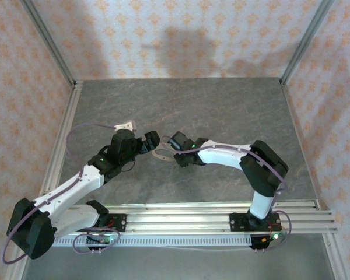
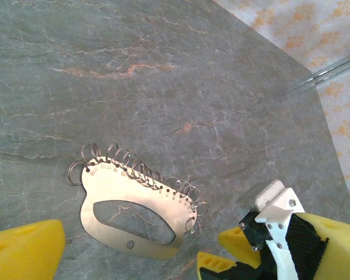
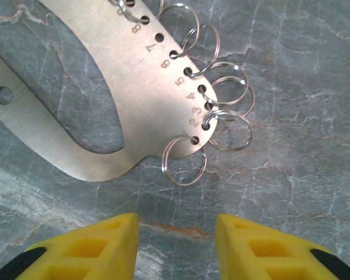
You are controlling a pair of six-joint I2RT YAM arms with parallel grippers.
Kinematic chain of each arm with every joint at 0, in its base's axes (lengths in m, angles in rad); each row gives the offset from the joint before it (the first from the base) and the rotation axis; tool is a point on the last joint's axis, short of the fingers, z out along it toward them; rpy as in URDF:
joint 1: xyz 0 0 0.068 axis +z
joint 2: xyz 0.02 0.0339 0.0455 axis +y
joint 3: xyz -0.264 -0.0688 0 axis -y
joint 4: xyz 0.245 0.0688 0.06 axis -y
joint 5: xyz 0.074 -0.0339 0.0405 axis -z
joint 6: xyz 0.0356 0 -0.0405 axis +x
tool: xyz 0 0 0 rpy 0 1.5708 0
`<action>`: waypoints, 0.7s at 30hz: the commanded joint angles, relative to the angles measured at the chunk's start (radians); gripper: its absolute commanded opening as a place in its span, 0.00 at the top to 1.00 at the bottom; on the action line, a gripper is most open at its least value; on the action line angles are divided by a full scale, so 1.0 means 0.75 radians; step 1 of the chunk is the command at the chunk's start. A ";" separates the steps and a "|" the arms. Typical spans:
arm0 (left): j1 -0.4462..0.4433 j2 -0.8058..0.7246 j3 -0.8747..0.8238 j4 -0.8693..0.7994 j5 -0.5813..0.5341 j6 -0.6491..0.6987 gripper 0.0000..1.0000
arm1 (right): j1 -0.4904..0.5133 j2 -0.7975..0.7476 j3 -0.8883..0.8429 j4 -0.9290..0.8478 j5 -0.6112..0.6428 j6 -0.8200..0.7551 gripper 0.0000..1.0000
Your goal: Put the keys on the keyring
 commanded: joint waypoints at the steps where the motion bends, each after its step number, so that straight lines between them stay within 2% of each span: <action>1: 0.016 -0.009 -0.011 -0.015 -0.037 -0.011 0.01 | 0.009 0.033 0.048 -0.034 0.068 -0.027 0.62; 12: 0.019 0.010 -0.015 0.014 -0.022 -0.011 0.01 | 0.011 0.090 0.093 -0.030 0.063 -0.030 0.65; 21: 0.022 0.031 -0.019 0.045 -0.006 -0.019 0.01 | 0.014 0.150 0.132 -0.038 0.128 -0.029 0.66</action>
